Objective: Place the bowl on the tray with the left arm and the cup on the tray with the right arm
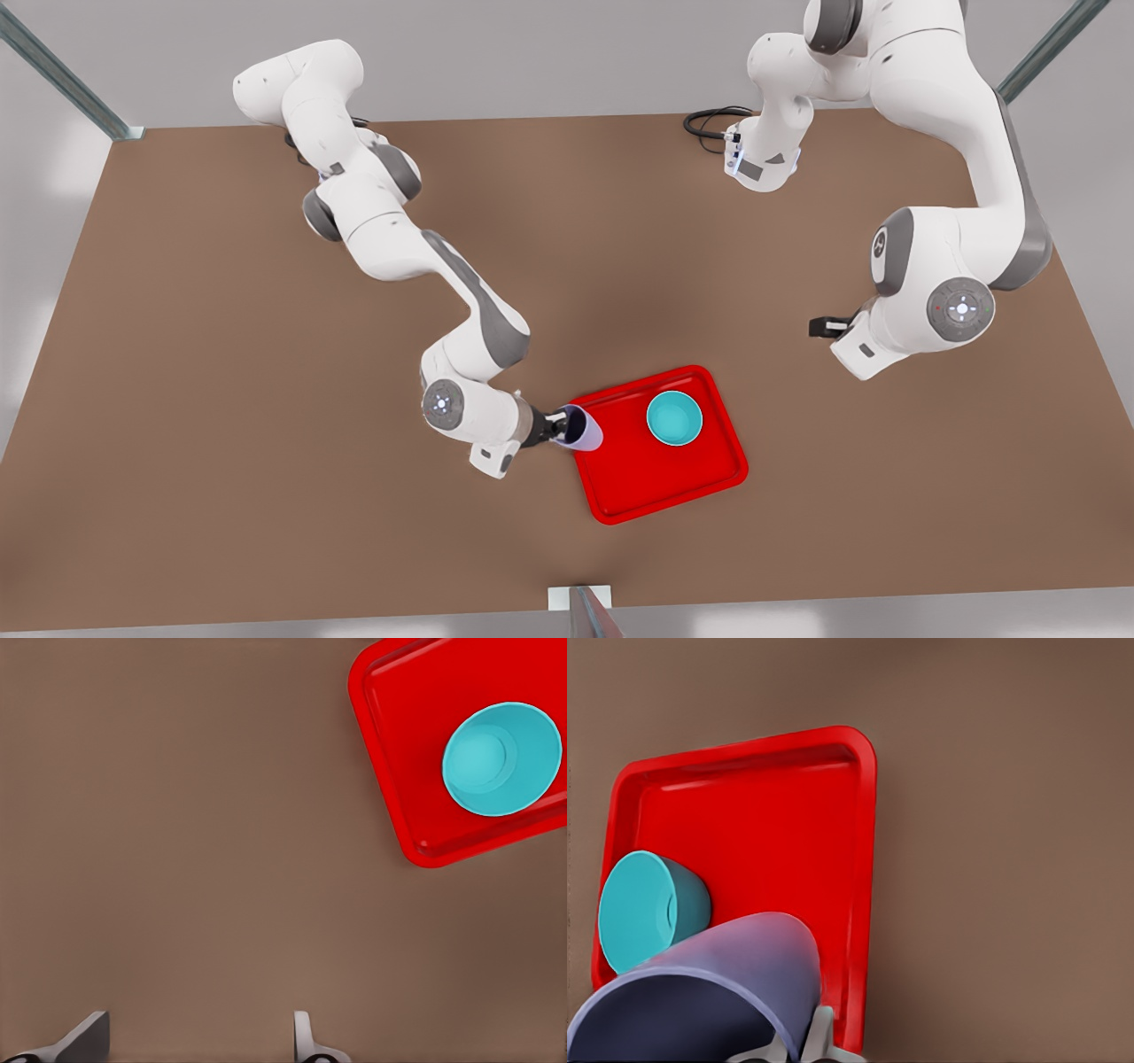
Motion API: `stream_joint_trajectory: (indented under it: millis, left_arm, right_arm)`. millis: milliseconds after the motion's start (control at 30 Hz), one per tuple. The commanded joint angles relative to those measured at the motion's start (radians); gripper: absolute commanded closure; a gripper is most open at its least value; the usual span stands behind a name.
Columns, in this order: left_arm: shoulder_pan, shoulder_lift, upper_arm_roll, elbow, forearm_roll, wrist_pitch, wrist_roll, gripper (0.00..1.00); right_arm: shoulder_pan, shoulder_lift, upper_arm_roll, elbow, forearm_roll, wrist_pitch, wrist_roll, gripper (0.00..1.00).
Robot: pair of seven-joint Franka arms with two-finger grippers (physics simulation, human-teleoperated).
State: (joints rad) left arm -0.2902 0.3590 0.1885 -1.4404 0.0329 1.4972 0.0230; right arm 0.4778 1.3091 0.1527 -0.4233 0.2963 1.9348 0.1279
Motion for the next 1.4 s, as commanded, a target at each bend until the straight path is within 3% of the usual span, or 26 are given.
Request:
stream_joint_trajectory:
  millis: [0,567,600,633,667,933,1200,1300,1367]
  left_arm:
    - [0.0,0.0,0.0,0.0,0.001,0.0,0.0,0.0]
    - [-0.01,-0.012,-0.004,0.041,-0.018,-0.032,0.0,0.0]
    - [-0.01,-0.012,-0.004,0.041,-0.018,-0.032,0.0,0.0]
    - [-0.01,-0.011,-0.004,0.041,-0.018,-0.032,0.0,0.0]
    - [-0.01,-0.011,-0.006,0.041,-0.018,-0.031,0.0,0.0]
    - [-0.01,-0.003,-0.004,0.041,-0.014,-0.023,0.002,0.0]
    - [-0.01,-0.003,-0.004,0.041,-0.011,-0.025,0.0,0.0]
    - [-0.01,-0.003,-0.004,0.041,-0.013,-0.025,0.0,0.0]
    - [-0.01,-0.003,-0.004,0.041,-0.013,-0.025,0.0,0.0]
  right_arm:
    - [0.001,0.004,0.001,0.0,-0.011,0.004,0.003,0.79]
    - [0.071,0.053,-0.035,-0.002,-0.028,0.066,-0.022,0.79]
    - [0.073,0.053,-0.035,-0.002,-0.029,0.064,-0.022,0.7]
    - [0.079,0.056,-0.035,-0.002,-0.06,0.075,-0.022,0.08]
    - [0.081,0.059,-0.035,-0.002,-0.06,0.075,-0.022,0.0]
    - [0.085,0.059,-0.032,0.0,-0.063,0.104,-0.02,0.0]
    - [0.085,0.064,0.028,0.0,-0.06,0.204,-0.002,0.0]
    - [0.071,0.032,0.028,0.001,-0.06,0.13,-0.002,0.0]
    - [0.009,-0.083,0.027,-0.063,-0.062,0.01,-0.002,0.0]
